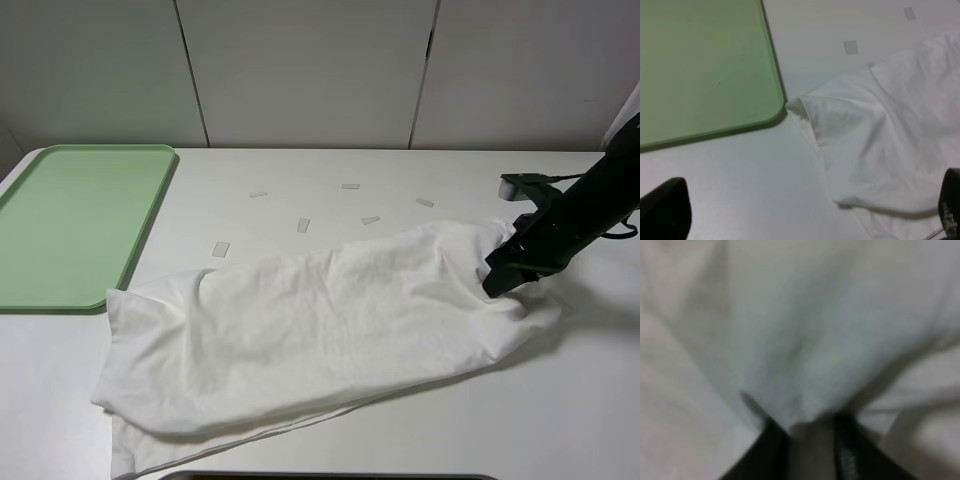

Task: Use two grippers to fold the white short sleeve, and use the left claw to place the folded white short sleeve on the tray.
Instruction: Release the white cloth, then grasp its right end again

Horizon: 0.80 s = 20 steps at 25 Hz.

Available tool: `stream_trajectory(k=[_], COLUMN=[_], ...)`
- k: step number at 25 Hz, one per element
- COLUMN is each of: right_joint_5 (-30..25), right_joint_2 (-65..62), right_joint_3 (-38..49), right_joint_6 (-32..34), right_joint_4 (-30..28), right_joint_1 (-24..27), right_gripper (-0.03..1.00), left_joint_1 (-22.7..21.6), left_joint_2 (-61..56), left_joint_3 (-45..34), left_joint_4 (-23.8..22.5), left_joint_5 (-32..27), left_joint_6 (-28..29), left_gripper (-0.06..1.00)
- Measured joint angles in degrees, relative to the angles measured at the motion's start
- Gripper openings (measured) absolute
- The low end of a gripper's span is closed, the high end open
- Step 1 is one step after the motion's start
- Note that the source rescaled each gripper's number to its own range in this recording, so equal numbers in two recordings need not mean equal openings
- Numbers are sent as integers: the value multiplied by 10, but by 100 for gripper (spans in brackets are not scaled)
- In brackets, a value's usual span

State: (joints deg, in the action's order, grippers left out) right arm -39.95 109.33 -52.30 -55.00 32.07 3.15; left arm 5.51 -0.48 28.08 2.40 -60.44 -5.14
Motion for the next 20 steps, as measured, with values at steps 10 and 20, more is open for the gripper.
stream_trajectory(k=[10, 20], right_joint_5=[78, 85], right_joint_2=[-14, 15], right_joint_3=[0, -1], right_joint_6=[166, 219], right_joint_4=[-165, -198], right_joint_1=[0, 2], right_gripper=[96, 98], left_joint_1=[0, 0], left_joint_2=[0, 0], left_joint_3=[0, 0], left_joint_4=[0, 0], left_joint_5=[0, 0], left_joint_6=[0, 0], left_gripper=[100, 100])
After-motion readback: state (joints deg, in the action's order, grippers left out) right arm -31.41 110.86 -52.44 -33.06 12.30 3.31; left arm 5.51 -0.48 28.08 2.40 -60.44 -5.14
